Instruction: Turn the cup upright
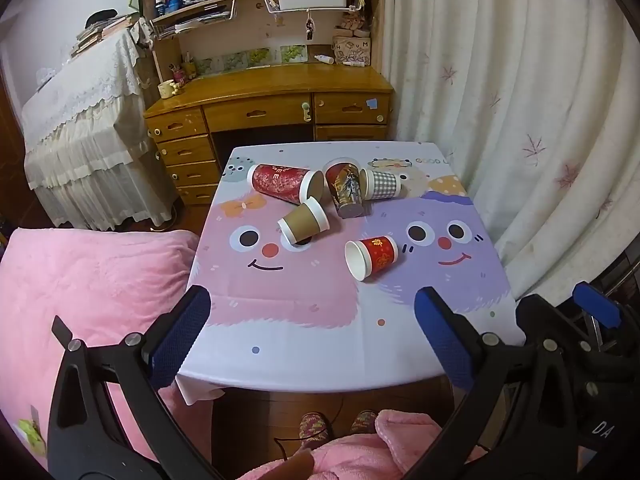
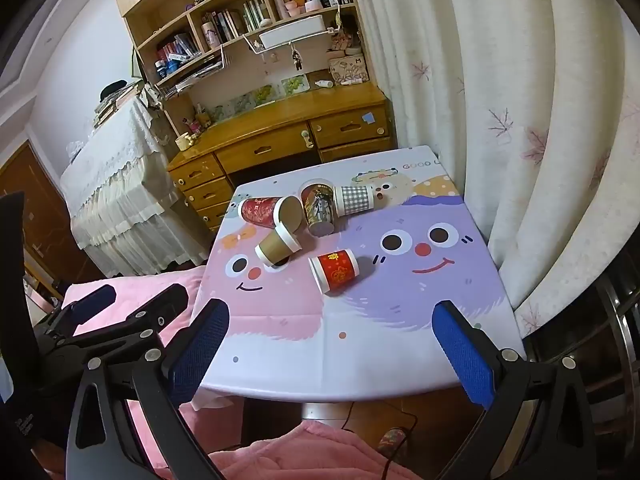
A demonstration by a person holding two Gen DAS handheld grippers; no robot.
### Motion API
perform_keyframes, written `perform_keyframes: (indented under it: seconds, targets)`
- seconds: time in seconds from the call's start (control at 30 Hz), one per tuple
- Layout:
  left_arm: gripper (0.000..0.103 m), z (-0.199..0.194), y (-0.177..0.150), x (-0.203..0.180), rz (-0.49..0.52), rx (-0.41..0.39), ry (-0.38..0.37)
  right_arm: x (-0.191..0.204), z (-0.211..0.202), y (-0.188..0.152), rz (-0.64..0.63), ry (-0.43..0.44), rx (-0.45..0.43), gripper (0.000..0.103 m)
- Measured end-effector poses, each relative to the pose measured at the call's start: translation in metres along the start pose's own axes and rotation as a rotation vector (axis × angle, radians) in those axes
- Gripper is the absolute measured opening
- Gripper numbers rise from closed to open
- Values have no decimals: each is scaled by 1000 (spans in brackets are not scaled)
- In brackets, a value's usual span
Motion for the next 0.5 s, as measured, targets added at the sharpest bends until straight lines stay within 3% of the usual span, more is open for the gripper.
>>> perform_keyframes:
  seconds: [0.5]
  targets:
    - [101,7,-1,2,-13,30,-33,0,3,0,4,-1,10,103]
Point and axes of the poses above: each gripper's, at about its wrist camera, not at the fingertips, and z roughly the way its jaws point, x to its left, y to its top, the point moved 7 cm from there along z, roughly the way its jaws point, and after that the axes turned 8 degrees about -z, right-handed, at the moved point
